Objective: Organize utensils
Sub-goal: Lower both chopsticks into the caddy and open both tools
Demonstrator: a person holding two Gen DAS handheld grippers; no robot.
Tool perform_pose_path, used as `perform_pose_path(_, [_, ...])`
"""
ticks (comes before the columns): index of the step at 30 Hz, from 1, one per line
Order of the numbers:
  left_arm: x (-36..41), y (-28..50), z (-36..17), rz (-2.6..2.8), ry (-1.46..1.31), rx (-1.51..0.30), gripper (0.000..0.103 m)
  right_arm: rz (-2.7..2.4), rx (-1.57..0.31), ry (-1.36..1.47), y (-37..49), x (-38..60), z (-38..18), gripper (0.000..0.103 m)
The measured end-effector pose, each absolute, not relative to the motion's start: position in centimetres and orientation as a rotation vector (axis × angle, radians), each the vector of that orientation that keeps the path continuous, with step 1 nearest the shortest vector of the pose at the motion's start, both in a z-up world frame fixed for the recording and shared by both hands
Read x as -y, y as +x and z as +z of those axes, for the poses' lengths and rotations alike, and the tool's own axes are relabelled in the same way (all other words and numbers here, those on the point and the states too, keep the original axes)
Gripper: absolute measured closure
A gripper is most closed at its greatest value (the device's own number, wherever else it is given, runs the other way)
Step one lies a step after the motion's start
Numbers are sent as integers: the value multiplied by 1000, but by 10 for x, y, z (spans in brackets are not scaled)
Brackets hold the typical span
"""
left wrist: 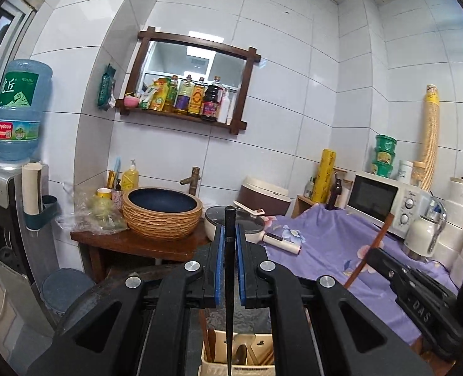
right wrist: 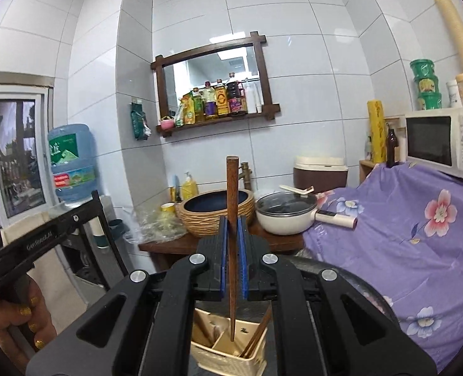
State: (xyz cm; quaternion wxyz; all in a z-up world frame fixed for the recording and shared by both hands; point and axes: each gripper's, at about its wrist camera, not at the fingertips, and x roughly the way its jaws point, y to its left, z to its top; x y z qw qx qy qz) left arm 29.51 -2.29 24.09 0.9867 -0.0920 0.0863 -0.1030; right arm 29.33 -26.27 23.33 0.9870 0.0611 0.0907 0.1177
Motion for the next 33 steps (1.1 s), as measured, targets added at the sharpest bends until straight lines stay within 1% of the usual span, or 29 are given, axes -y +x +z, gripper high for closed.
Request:
perform_pose_path(7, [26,317,212,-176,-200,-184,96,231,-249,100,316,256,195,96])
perform_pose_path(15, [37,330,159,-191,-160,-303,96,240,-334,108,330,251,152,96])
perform_pose_path(24, [40,339,110,-207,-150,-420,96,230,-385,113,336,253,128,96])
perform_pose_path(28, [38,337,102,-209,-147,-432,95,224,-397,114,338,256,119,96])
perform_pose_path(30, [37,334,101,-214,-151,-438,81,234,-418,121,339,258,114,95])
perform_pose_path(31, [36,332,102,-211,-153,-433,61,234,-424,125,340,259,112,95])
perform_pose_path(32, [33,327,103,-210,-159,-423,48,229,-426,128,338,261,111,93])
perform_pose_path(33, [30,322,103,-214,-164,-413,47,227,-426,130,337,263,109,89])
